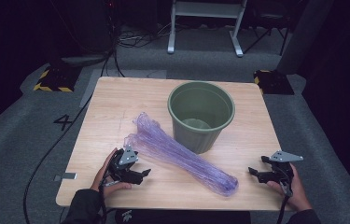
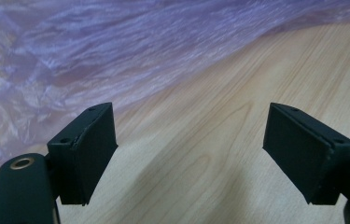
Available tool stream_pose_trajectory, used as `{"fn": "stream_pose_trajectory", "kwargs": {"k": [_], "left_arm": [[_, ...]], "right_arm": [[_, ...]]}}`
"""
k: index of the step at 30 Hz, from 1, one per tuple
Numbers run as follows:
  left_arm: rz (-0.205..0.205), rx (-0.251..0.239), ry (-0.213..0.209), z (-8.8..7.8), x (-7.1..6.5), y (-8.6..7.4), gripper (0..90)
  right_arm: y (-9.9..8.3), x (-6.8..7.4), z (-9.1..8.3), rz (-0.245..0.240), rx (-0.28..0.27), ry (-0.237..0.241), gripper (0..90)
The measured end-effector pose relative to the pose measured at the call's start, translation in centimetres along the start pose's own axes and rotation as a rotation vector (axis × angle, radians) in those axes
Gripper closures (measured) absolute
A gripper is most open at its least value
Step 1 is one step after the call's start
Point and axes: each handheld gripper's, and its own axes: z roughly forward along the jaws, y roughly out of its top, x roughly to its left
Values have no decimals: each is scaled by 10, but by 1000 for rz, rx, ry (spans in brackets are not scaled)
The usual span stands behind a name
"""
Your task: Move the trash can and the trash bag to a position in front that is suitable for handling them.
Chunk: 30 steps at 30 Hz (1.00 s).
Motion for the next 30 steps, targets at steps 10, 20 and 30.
{"fn": "stream_pose_trajectory", "kwargs": {"k": [10, 20, 30], "left_arm": [[27, -48, 9, 3, -4, 17, 167], [53, -70, 76, 20, 0, 35, 206], [12, -29, 37, 44, 16, 37, 326]], "right_arm": [[0, 0, 0, 1, 0, 1, 187], [0, 0, 0, 0, 0, 0, 186], [0, 3, -1, -4, -20, -38, 220]]}}
